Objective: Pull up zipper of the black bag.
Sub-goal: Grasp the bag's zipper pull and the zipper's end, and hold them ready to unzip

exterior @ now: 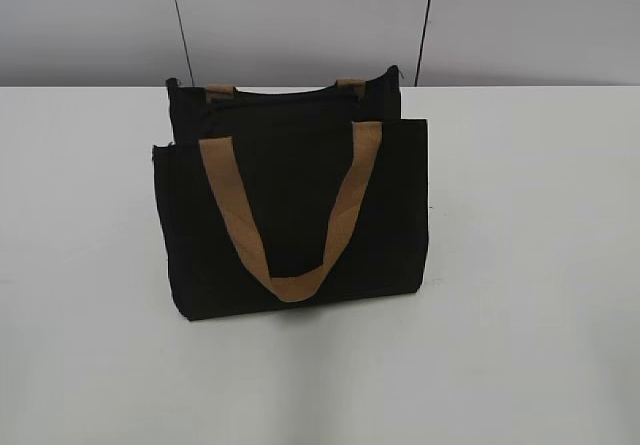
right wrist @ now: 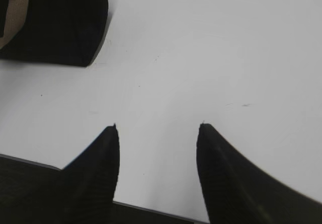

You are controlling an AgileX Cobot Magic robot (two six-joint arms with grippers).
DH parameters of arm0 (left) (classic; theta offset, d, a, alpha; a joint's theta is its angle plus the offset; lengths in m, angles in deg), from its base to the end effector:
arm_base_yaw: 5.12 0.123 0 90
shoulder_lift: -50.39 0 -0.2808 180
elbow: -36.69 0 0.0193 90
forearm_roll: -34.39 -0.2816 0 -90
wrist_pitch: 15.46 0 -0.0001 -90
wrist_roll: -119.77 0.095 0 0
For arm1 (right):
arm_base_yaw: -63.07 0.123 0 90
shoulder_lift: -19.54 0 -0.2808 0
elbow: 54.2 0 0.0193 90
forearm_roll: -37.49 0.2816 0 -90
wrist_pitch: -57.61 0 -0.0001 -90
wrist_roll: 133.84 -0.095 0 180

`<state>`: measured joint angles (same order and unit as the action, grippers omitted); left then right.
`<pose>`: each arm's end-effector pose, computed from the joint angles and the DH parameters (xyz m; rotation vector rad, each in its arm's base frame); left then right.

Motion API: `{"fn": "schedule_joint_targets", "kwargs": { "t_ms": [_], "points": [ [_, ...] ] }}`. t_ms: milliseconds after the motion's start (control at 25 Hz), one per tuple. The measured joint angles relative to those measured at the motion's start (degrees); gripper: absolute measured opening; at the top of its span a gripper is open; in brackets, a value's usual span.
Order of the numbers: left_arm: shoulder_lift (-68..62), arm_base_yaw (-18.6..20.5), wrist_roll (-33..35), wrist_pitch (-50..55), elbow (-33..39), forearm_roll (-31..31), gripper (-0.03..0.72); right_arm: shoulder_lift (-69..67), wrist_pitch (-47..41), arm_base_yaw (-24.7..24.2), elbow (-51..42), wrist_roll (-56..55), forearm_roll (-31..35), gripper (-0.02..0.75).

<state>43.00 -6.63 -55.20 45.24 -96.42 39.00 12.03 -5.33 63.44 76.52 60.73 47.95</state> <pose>0.0246 -0.0073 0.2992 0.1197 2.0011 -0.0563 0.0282 0.0155 0.2841 -0.2816 2.0570 0.0688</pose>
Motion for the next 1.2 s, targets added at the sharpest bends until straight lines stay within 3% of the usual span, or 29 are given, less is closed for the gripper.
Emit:
{"fn": "schedule_joint_targets", "kwargs": {
  "t_ms": [1200],
  "points": [
    [0.0,0.0,0.0,0.0,0.0,0.0,0.243,0.0,0.0,0.0,0.0,0.0,0.0,0.392]
  ]
}}
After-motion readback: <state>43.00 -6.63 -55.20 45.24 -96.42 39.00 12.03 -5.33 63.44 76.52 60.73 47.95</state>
